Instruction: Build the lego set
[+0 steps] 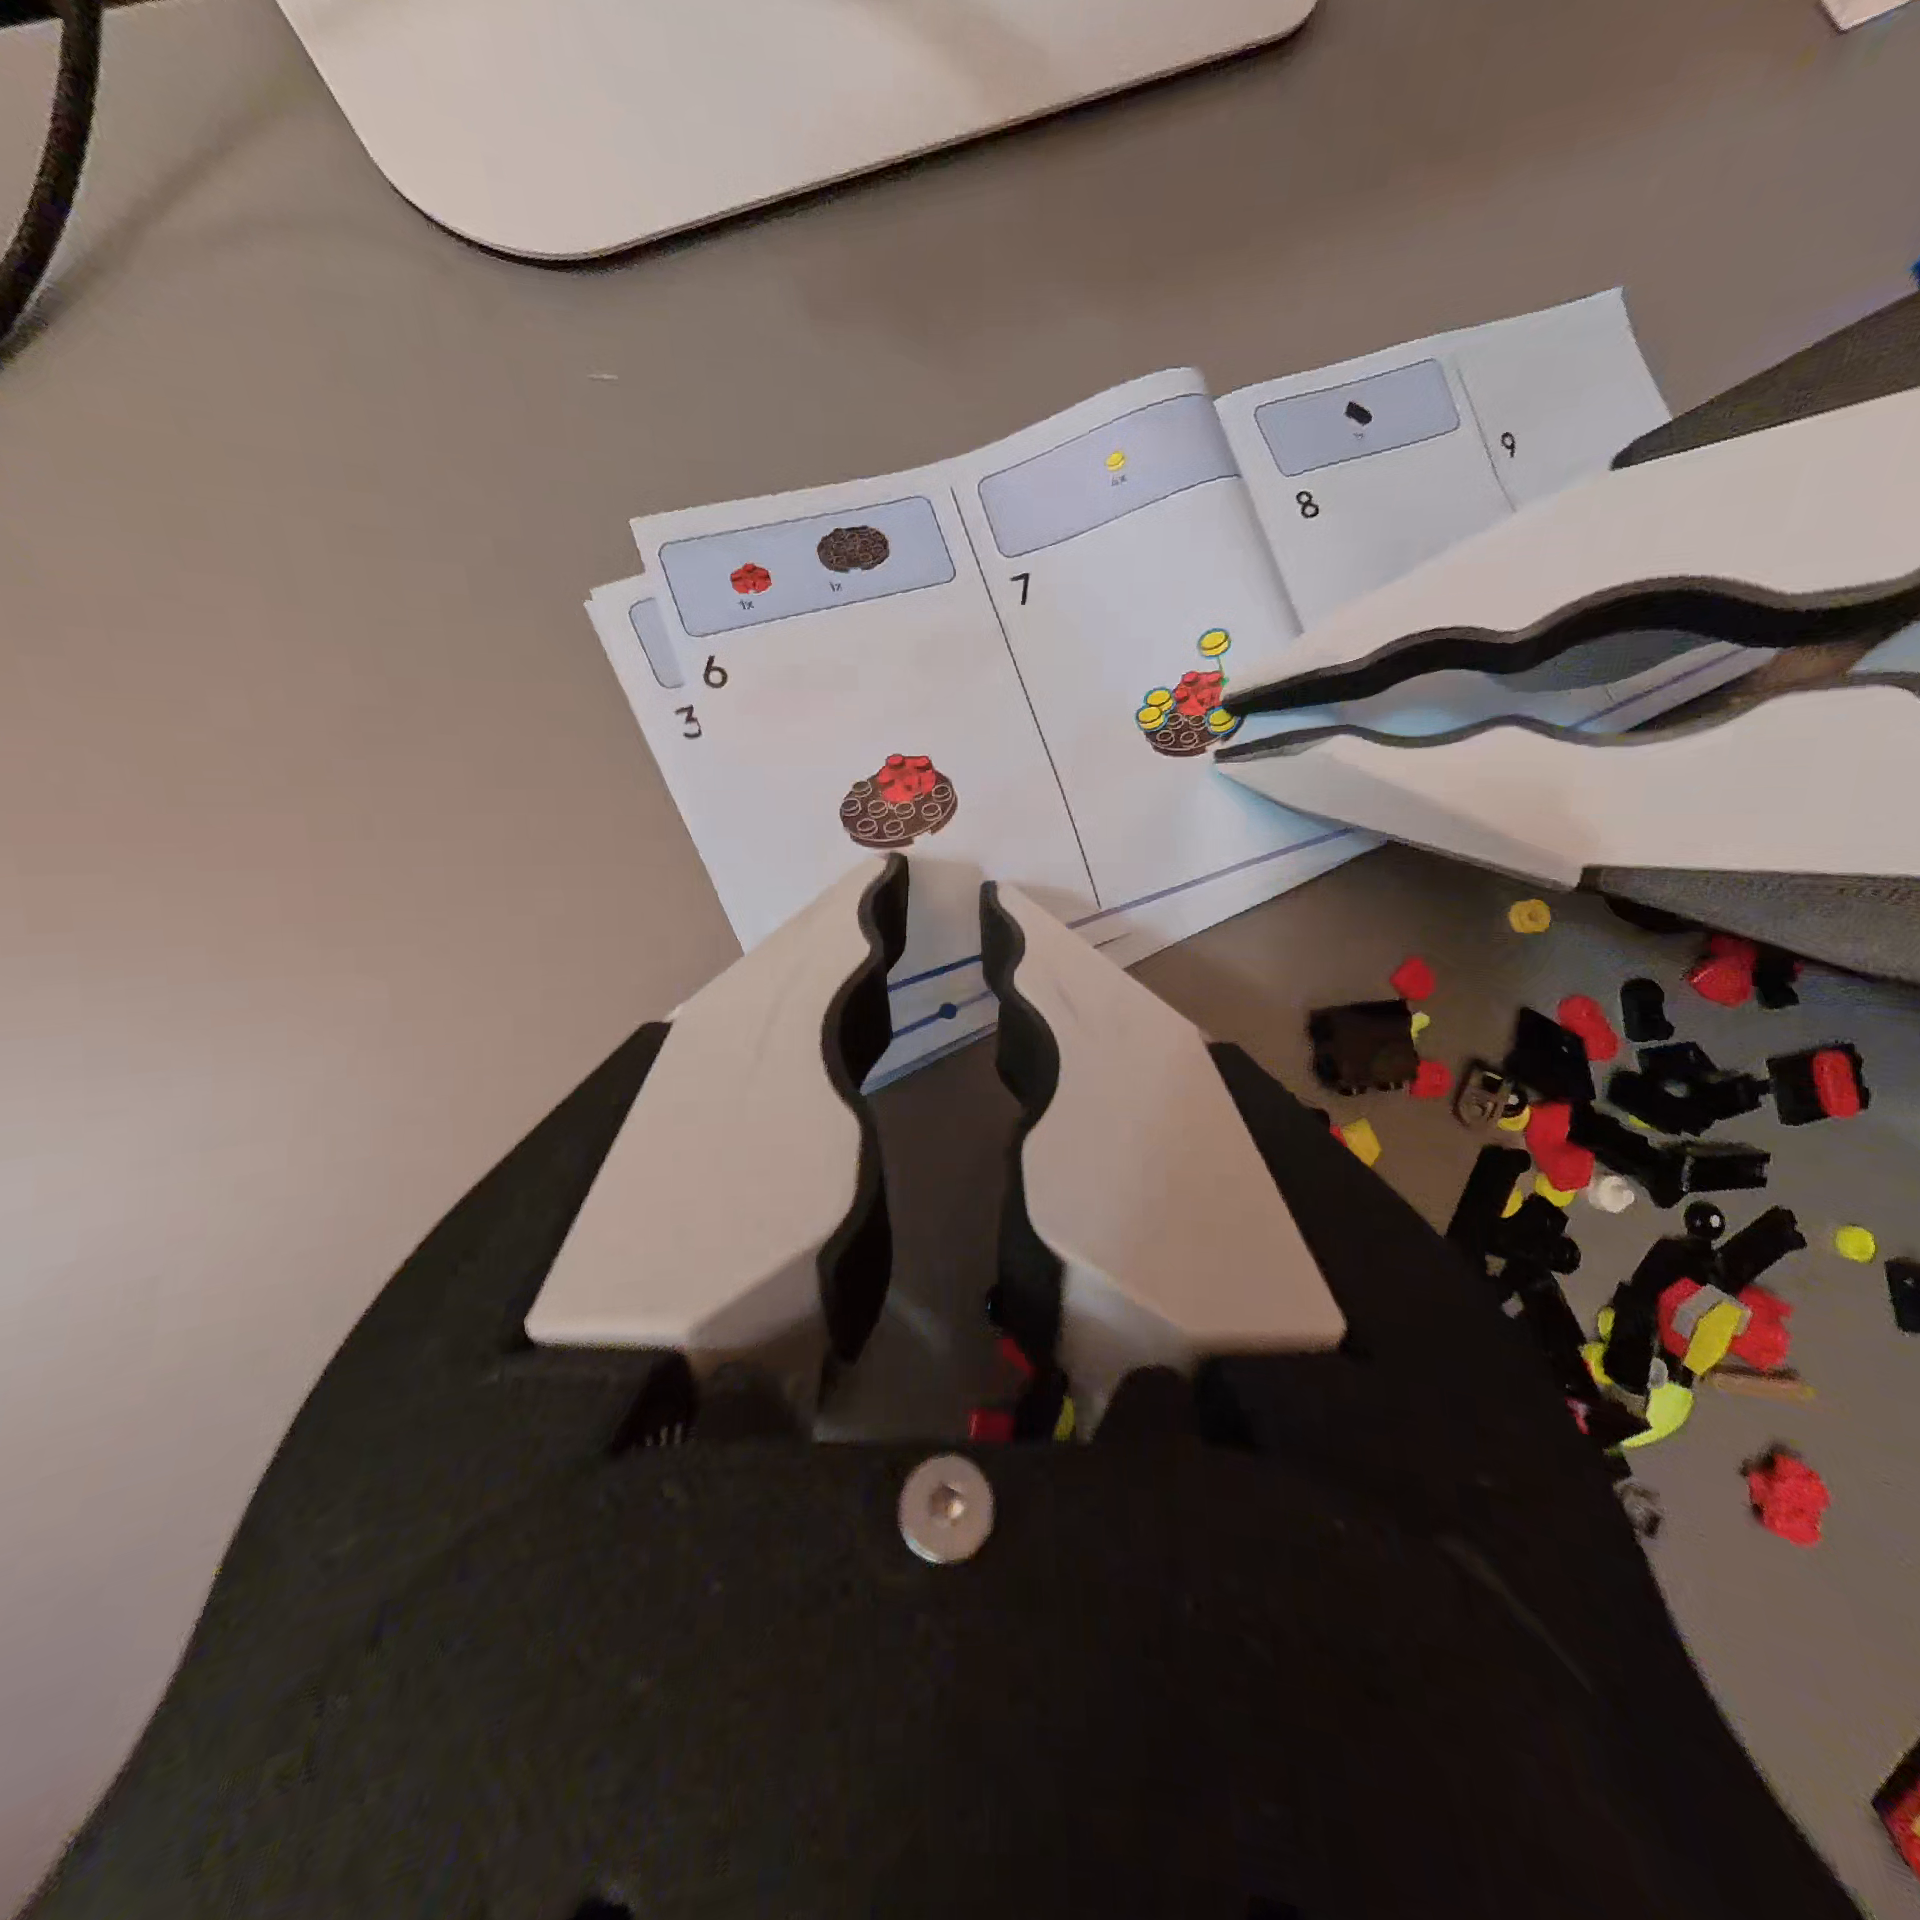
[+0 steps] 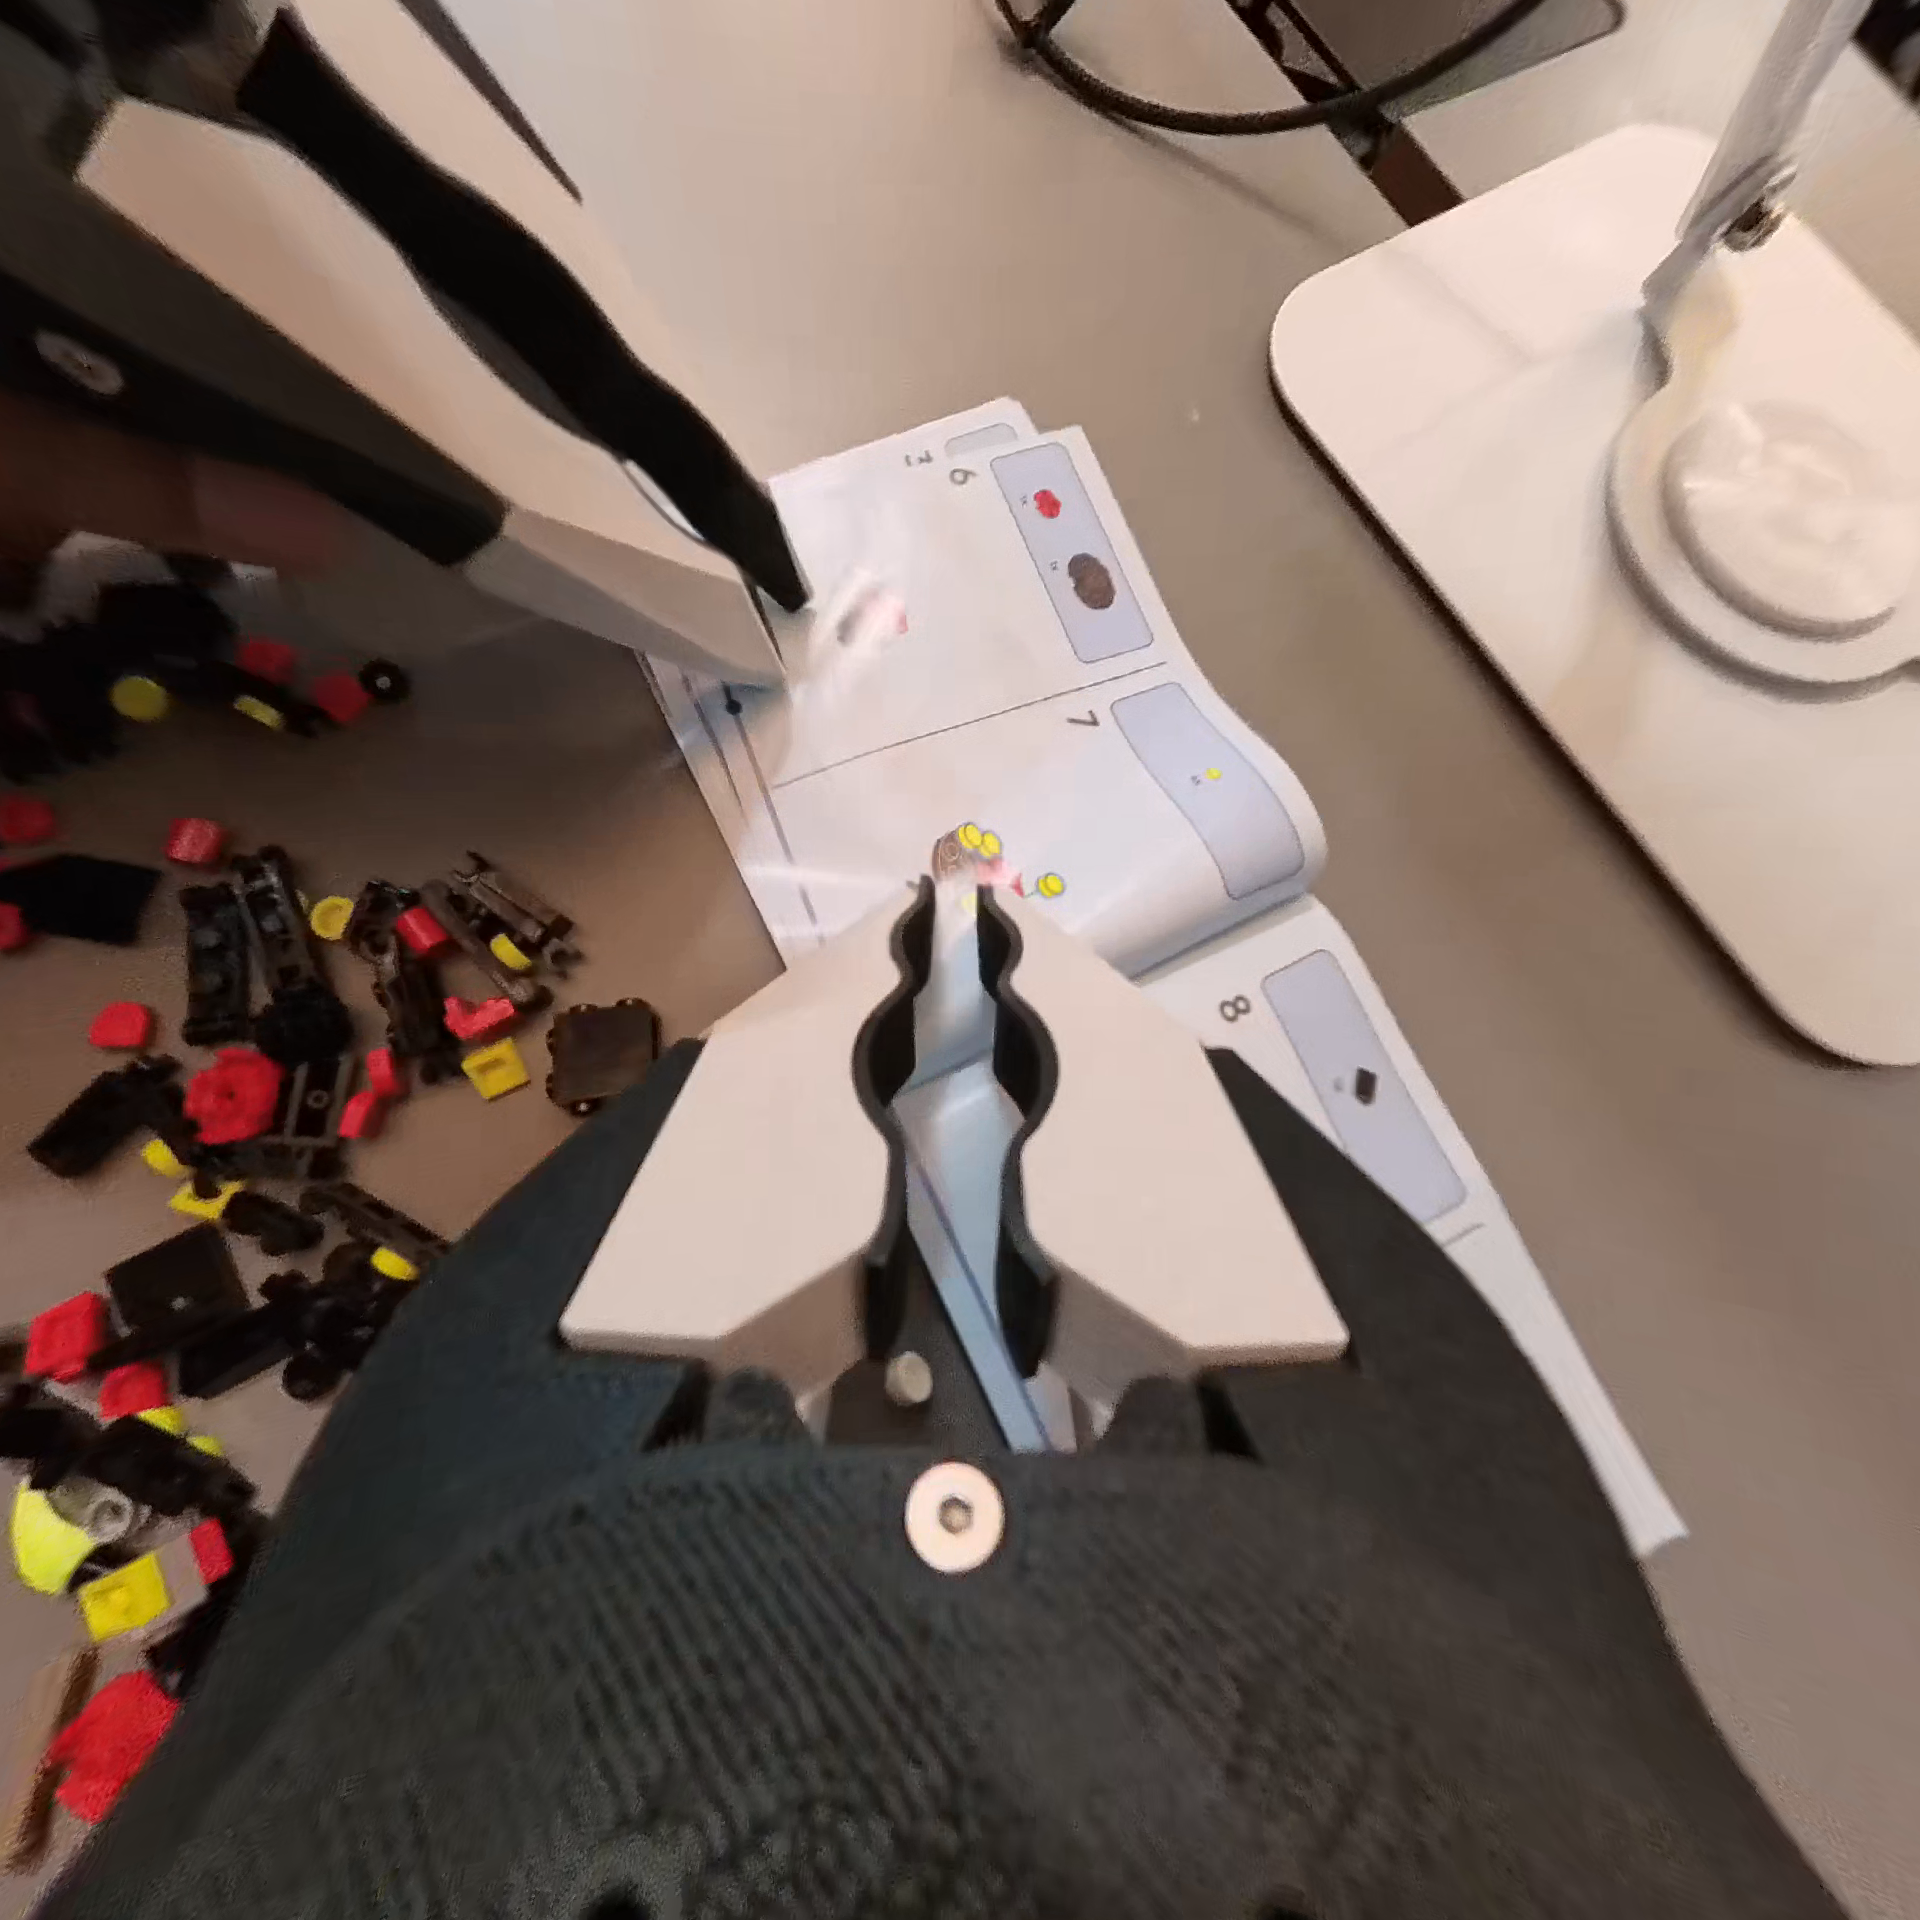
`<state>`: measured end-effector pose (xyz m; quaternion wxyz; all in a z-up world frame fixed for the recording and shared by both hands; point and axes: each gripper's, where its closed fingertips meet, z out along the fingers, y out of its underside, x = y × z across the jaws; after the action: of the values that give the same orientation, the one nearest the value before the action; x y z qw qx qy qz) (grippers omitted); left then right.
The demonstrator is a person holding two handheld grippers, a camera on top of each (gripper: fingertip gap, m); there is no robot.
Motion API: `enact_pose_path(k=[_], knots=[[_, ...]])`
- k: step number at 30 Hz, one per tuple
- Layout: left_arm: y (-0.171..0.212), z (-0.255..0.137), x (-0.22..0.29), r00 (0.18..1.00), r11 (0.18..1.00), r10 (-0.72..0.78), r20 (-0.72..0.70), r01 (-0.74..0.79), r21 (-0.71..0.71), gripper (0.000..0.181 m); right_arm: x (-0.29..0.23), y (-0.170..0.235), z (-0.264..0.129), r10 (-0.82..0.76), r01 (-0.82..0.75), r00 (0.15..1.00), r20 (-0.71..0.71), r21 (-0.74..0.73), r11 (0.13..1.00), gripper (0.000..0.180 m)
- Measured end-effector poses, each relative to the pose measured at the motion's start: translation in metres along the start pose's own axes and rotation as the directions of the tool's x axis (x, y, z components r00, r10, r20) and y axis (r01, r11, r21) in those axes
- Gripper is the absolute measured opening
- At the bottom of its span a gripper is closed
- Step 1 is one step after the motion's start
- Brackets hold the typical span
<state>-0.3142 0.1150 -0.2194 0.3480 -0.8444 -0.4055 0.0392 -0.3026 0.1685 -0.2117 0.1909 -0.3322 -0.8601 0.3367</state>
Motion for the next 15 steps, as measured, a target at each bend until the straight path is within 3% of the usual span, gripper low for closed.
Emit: enact_pose_path(k=[1, 7, 15], knots=[[0.001, -0.001, 0.0, 1.0, 1.0, -0.001, -0.003, 0.001, -0.009, 0.01, 0.0, 0.0, 0.0, 0.022, -0.022, 1.0, 0.016, 0.007, 1.0, 0.006], [0.006, -0.006, 0.011, 0.998, 0.997, 0.0, -0.068, -0.005, -0.074, 0.009, 0.018, -0.004, -0.013, 0.092, -0.092, 0.996, -0.003, 0.064, 0.994, 0.003], [-0.028, -0.016, 0.036, 0.985, 0.996, 0.046, -0.165, -0.033, 0.084, 0.013, 0.009, 0.008, -0.001, 0.102, -0.103, 0.994, 0.04, 0.017, 0.995, 0.0]])
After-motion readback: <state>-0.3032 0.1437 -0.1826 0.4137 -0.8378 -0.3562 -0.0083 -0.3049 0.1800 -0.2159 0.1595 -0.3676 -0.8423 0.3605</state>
